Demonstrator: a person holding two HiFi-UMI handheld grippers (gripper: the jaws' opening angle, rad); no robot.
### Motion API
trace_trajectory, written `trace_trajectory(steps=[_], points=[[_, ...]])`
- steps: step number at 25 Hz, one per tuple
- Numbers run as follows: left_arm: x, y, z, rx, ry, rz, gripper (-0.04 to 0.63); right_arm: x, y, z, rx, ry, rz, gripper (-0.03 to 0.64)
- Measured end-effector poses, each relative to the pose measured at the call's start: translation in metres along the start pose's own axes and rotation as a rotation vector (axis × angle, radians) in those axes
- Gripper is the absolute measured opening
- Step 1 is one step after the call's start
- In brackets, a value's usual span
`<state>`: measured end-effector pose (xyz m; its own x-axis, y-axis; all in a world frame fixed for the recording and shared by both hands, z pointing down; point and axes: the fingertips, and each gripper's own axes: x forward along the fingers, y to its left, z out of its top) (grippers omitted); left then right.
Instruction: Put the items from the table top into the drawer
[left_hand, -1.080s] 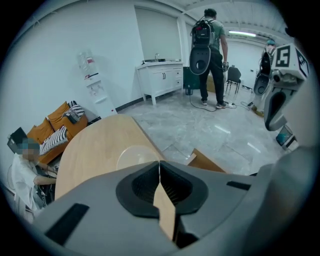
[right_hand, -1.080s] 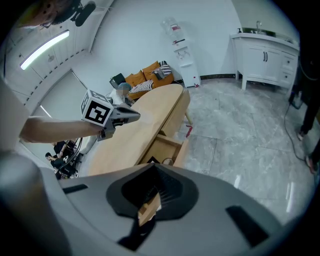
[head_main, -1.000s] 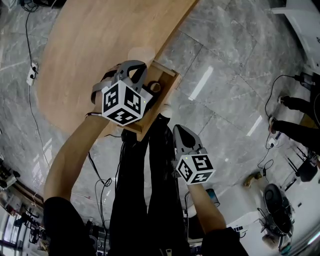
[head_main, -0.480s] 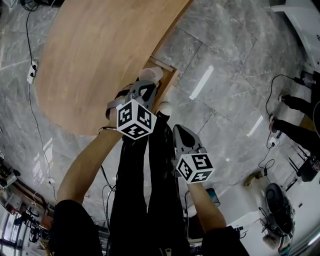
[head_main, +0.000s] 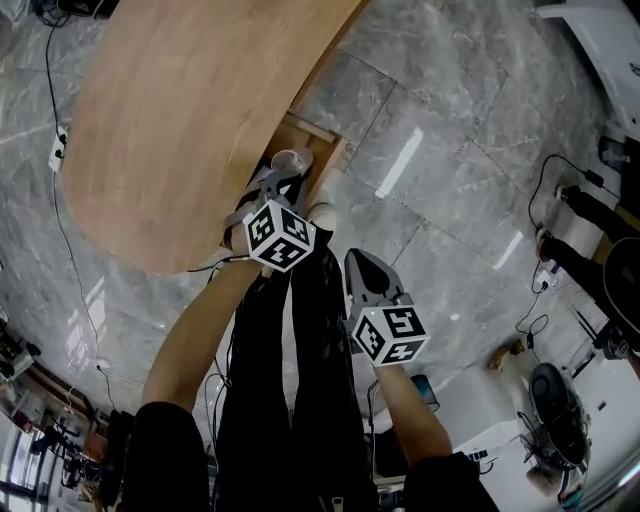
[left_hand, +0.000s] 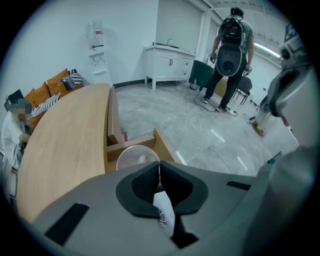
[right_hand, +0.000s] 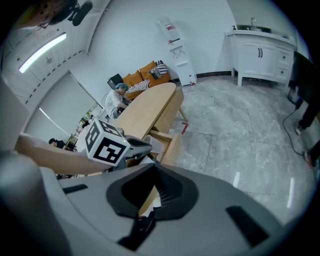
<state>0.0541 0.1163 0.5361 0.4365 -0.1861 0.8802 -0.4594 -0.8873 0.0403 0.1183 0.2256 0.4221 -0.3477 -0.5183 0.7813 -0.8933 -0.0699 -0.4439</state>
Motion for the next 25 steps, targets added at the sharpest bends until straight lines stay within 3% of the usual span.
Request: trace_trajectory(steps=[6,16,25], points=[[0.025,0.011,0.006,-0.021,0.022,0.03,0.017,-0.002,-0.009,-0.003,0.004,0.012,-0.007,0.009],[0.058,0.008,0.009,0.0,0.087,0.011,0.018,-0.009,-0.04,-0.001,0.029,0.011,-0.047,0.009],[0.05,0.0,0.015,-0.021,0.067,-0.013,0.019,-0.008,-0.037,0.004,0.027,0.006,-0.03,0.009]])
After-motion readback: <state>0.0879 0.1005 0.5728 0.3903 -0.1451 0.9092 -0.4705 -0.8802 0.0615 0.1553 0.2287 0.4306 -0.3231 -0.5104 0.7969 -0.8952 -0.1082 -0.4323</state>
